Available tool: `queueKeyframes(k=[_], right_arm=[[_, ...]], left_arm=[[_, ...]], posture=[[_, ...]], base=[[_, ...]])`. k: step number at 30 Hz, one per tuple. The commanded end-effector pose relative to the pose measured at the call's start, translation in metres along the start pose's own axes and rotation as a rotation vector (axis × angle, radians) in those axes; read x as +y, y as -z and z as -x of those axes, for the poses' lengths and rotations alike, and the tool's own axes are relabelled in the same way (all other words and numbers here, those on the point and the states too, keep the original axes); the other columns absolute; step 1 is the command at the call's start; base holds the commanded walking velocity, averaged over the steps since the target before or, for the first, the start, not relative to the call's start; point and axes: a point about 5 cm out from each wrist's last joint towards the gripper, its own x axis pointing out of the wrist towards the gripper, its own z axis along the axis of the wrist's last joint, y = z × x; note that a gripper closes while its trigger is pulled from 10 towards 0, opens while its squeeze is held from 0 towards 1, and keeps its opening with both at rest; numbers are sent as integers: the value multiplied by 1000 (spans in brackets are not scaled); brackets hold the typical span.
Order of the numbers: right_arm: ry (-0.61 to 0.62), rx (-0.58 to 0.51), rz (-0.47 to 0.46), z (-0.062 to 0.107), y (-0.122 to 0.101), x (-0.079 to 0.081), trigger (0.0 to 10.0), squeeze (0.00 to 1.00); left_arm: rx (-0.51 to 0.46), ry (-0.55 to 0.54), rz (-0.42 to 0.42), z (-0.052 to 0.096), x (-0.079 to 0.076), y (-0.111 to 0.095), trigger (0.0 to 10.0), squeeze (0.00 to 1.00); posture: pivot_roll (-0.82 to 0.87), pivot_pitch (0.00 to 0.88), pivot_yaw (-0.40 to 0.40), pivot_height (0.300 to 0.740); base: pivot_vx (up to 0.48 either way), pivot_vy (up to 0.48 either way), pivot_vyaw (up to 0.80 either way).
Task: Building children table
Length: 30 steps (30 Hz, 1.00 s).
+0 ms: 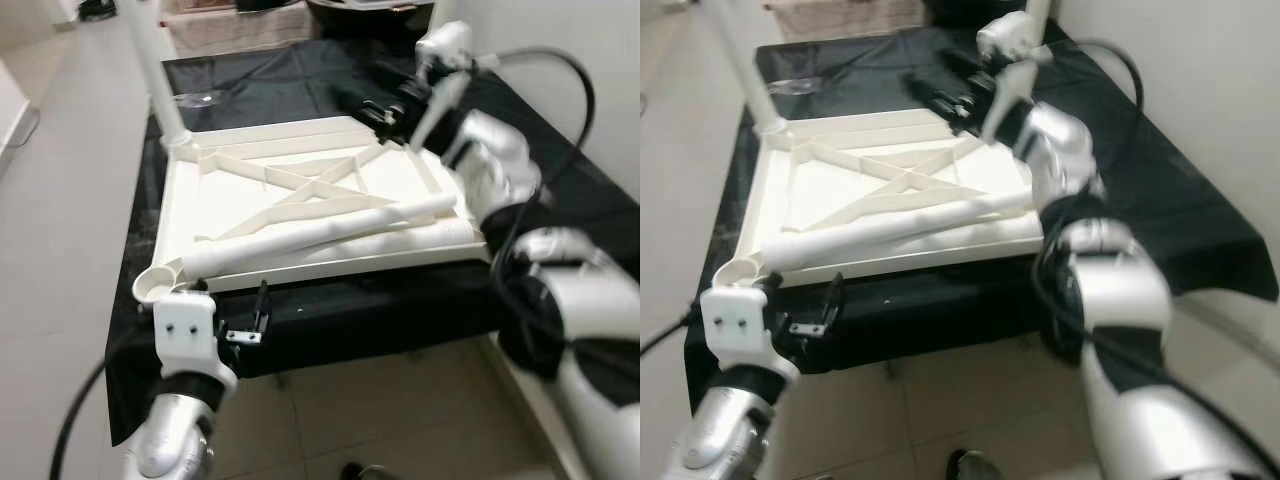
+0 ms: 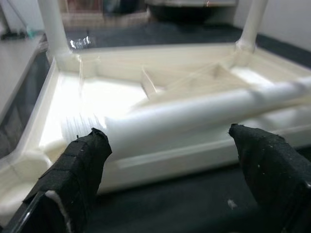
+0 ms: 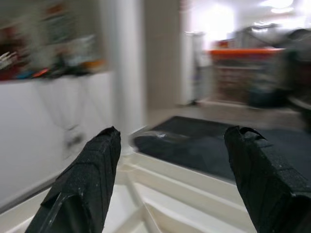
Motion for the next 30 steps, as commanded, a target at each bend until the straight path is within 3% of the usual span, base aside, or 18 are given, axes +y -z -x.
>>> queueKeyframes(k=[1, 4, 9, 11, 13, 14, 15, 17, 18, 20, 21, 22, 25, 30], right_arm=[[66, -24, 17, 8, 12, 4, 10000, 0], [189, -51, 23, 28, 32, 11, 10000, 0], [239, -41, -8, 35, 41, 17, 10000, 0], [239, -41, -8, 35, 41, 17, 10000, 0], [245, -39, -20, 33, 41, 22, 10000, 0], [245, -39, -20, 33, 41, 22, 10000, 0], [263, -36, -17, 33, 40, 24, 10000, 0], [263, -36, -17, 33, 40, 24, 10000, 0], [281, -31, -13, 32, 39, 27, 10000, 0], [281, -31, -13, 32, 39, 27, 10000, 0], [300, -26, -9, 35, 38, 31, 10000, 0], [300, -26, -9, 35, 38, 31, 10000, 0], [333, -21, 8, 41, 36, 40, 10000, 0], [344, -17, 6, 43, 35, 43, 10000, 0]], left_arm=[[-26, 14, 11, -1, 9, -11, 10000, 0], [-80, 55, 39, -12, 20, -32, 10000, 0], [-78, 91, 89, -20, 38, -44, 10000, 0], [-78, 91, 89, -20, 38, -44, 10000, 0], [29, 92, 148, -21, 68, -34, 10000, 0], [29, 92, 148, -21, 68, -34, 10000, 0], [68, 86, 179, -20, 79, -30, 10000, 0], [68, 86, 179, -20, 79, -30, 10000, 0], [98, 100, 249, -19, 91, -26, 10000, 0], [98, 100, 249, -19, 91, -26, 10000, 0], [113, 110, 313, -18, 100, -25, 10000, 0], [113, 110, 313, -18, 100, -25, 10000, 0], [149, 120, 419, -18, 118, -23, 10000, 0], [167, 127, 439, -18, 125, -25, 10000, 0]], posture=[[-9, 89, -17, 740], [-4, 86, -17, 740], [-2, 89, -24, 740], [-2, 89, -24, 740], [7, 114, -19, 740], [7, 114, -19, 740], [7, 114, -19, 740], [7, 114, -19, 740], [5, 136, -18, 740], [5, 136, -18, 740], [0, 146, -16, 740], [0, 146, -16, 740], [1, 172, -14, 740], [0, 178, -12, 740]], base=[[0, 0, 0], [0, 0, 0], [0, 0, 0], [0, 0, 0], [0, 0, -400], [0, 0, -800], [0, 0, -800], [0, 0, -800], [0, 0, -800], [0, 0, -800], [0, 0, -788], [0, 0, -788], [0, 0, 0], [0, 0, 0]])
